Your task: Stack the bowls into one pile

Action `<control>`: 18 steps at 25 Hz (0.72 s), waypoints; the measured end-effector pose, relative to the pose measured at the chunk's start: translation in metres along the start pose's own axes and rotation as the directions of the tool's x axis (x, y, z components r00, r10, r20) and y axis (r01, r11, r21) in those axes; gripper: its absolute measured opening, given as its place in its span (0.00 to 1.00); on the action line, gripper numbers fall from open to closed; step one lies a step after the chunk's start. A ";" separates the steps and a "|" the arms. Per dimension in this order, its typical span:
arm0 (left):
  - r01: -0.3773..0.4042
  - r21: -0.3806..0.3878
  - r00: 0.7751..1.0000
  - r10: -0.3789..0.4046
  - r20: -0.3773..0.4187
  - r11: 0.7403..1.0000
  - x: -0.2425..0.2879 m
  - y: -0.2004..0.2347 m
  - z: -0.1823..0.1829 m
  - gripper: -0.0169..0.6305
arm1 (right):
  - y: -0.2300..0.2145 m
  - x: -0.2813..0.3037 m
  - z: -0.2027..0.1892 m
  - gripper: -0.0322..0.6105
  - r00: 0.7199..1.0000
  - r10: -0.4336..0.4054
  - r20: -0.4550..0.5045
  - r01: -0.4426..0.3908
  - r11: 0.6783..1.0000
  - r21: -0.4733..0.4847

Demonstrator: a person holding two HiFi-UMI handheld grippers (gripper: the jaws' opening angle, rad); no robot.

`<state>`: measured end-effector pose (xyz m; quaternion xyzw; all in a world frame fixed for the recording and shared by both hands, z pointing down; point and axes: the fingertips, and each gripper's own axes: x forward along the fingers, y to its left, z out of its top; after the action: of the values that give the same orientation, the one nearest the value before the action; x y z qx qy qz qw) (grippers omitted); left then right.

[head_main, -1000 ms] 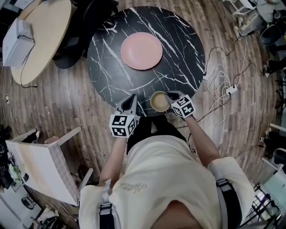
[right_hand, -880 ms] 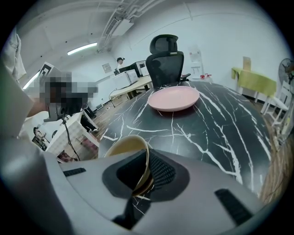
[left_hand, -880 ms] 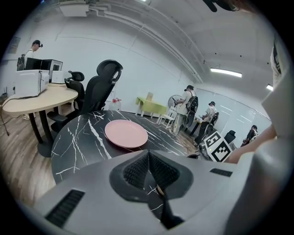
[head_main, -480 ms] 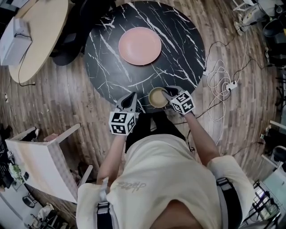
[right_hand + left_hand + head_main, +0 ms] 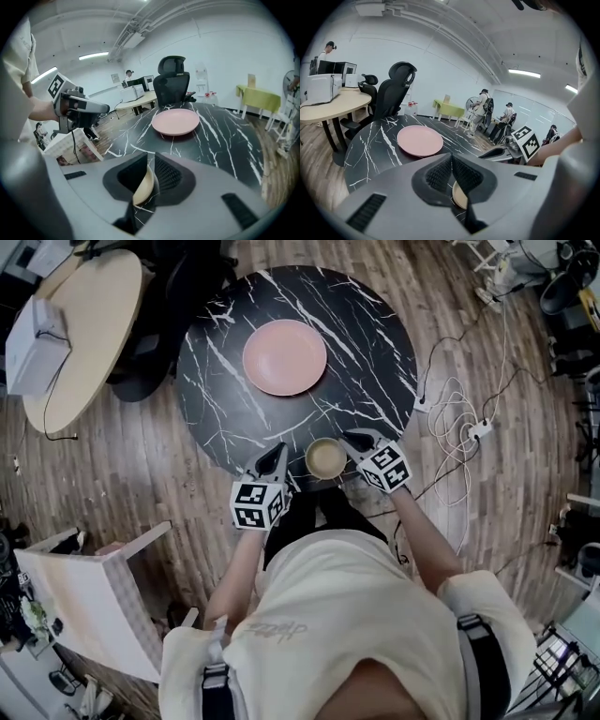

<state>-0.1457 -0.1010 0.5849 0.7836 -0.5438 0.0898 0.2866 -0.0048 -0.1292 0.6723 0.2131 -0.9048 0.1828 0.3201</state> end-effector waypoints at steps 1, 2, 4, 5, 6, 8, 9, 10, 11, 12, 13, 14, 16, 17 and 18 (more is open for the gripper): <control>0.002 0.007 1.000 -0.002 0.009 1.000 0.000 -0.002 0.005 0.06 | -0.001 -0.005 0.006 0.14 1.000 -0.007 0.017 0.007 1.000 -0.003; 0.002 0.014 1.000 -0.002 0.018 1.000 -0.001 -0.004 0.010 0.06 | -0.002 -0.009 0.012 0.13 0.999 -0.011 0.035 0.011 1.000 -0.005; -0.001 0.024 0.999 0.000 0.038 1.000 -0.004 -0.007 0.020 0.06 | -0.004 -0.018 0.025 0.07 0.997 -0.022 0.070 0.023 1.000 -0.014; -0.004 0.029 0.999 0.002 0.048 1.000 -0.005 -0.008 0.025 0.06 | -0.006 -0.023 0.033 0.06 0.996 -0.032 0.088 0.034 0.999 -0.024; -0.007 0.035 0.998 0.006 0.056 0.999 -0.007 -0.009 0.030 0.06 | -0.010 -0.028 0.040 0.06 0.993 -0.045 0.107 0.049 0.998 -0.033; -0.015 0.046 0.997 0.011 0.073 0.999 -0.009 -0.011 0.040 0.06 | -0.016 -0.038 0.053 0.06 0.987 -0.066 0.145 0.072 0.997 -0.039; -0.018 0.049 0.997 0.014 0.082 0.999 -0.010 -0.013 0.045 0.06 | -0.018 -0.044 0.059 0.06 0.984 -0.072 0.162 0.080 0.996 -0.041; -0.020 0.052 0.996 0.015 0.092 0.998 -0.012 -0.014 0.050 0.06 | -0.019 -0.049 0.065 0.06 0.981 -0.077 0.176 0.086 0.995 -0.046; -0.021 0.055 0.995 0.015 0.101 0.998 -0.013 -0.016 0.055 0.06 | -0.020 -0.054 0.072 0.06 0.978 -0.080 0.191 0.092 0.994 -0.055; -0.021 0.061 0.994 0.014 0.111 0.998 -0.014 -0.017 0.061 0.06 | -0.021 -0.059 0.079 0.06 0.975 -0.082 0.205 0.098 0.993 -0.065; -0.020 0.069 0.992 0.011 0.122 0.997 -0.015 -0.019 0.068 0.06 | -0.021 -0.064 0.087 0.06 0.972 -0.085 0.221 0.104 0.992 -0.075; -0.019 0.077 0.991 0.008 0.134 0.997 -0.016 -0.022 0.076 0.06 | -0.022 -0.069 0.096 0.06 0.968 -0.088 0.237 0.111 0.990 -0.085; -0.020 0.096 0.987 0.004 0.162 0.995 -0.020 -0.027 0.093 0.06 | -0.022 -0.080 0.114 0.06 0.957 -0.090 0.274 0.123 0.987 -0.106; -0.021 0.108 0.984 0.002 0.176 0.994 -0.022 -0.029 0.102 0.06 | -0.021 -0.085 0.124 0.06 0.951 -0.089 0.295 0.129 0.985 -0.118; -0.023 0.120 0.982 -0.001 0.189 0.992 -0.024 -0.031 0.112 0.06 | -0.021 -0.090 0.134 0.06 0.945 -0.090 0.314 0.135 0.983 -0.128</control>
<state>-0.1461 -0.1351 0.4715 0.8017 -0.5663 0.0500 0.1849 0.0022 -0.1856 0.5196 0.2660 -0.9408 0.0615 0.2006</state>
